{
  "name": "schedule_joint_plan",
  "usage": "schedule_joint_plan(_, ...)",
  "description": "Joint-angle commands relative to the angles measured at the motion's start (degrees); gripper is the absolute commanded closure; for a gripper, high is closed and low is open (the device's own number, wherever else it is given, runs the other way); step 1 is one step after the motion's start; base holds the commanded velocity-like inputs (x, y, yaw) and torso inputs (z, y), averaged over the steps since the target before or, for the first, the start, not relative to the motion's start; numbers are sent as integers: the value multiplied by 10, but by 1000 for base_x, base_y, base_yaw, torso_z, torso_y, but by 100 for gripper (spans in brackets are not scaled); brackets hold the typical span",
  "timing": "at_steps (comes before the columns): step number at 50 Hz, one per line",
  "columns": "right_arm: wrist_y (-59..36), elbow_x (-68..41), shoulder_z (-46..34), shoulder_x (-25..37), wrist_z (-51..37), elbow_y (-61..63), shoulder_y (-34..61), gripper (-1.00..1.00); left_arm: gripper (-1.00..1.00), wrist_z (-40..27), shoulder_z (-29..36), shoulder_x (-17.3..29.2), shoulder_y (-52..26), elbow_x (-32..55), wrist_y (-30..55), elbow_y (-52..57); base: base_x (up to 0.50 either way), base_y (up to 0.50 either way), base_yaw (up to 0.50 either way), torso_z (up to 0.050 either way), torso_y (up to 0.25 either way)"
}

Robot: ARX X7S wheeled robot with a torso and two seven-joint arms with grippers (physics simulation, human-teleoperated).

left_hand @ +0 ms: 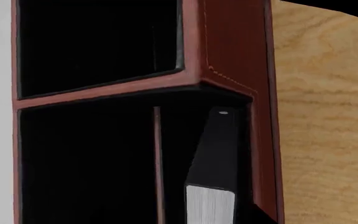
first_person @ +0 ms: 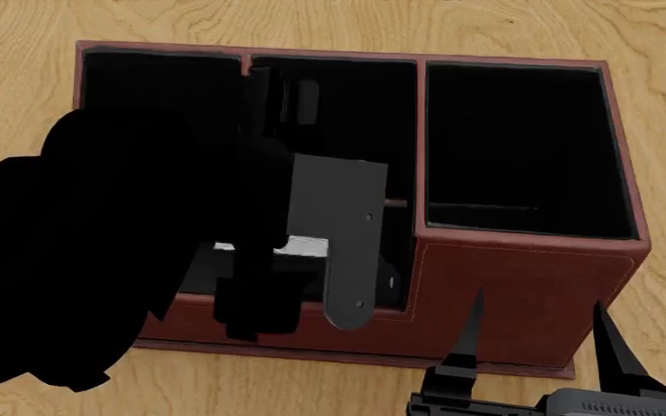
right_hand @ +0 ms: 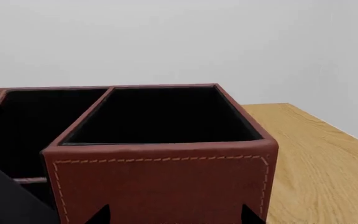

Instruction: Pick up the book and place it in the back compartment of the caddy.

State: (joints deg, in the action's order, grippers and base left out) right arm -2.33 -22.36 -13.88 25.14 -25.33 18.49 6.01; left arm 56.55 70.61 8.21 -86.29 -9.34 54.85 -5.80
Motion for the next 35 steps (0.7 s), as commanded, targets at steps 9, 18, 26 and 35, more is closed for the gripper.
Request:
schedule_joint_plan(9,1,-3,1,2,-1,-2,1,-100,-100,-14,-7,-6,-5,2,-7,-5,0,0,0,0,0)
schedule_joint_plan(18,1,-3,1,3,-2,-2,1,-100,-100,-17,-6,-4,-5,3,-11,-6,0,0,0,0,0)
schedule_joint_plan(26,0,-3,2,5,-5,3,-1,-100,-100,-16,-6,-3,-5,5,-7,2,0,0,0,0,0)
schedule_joint_plan(35,1,-4,3,7,-6,4,-2,-100,-100,-7,-18,5,-15,12,11,28,0,0,0,0,0)
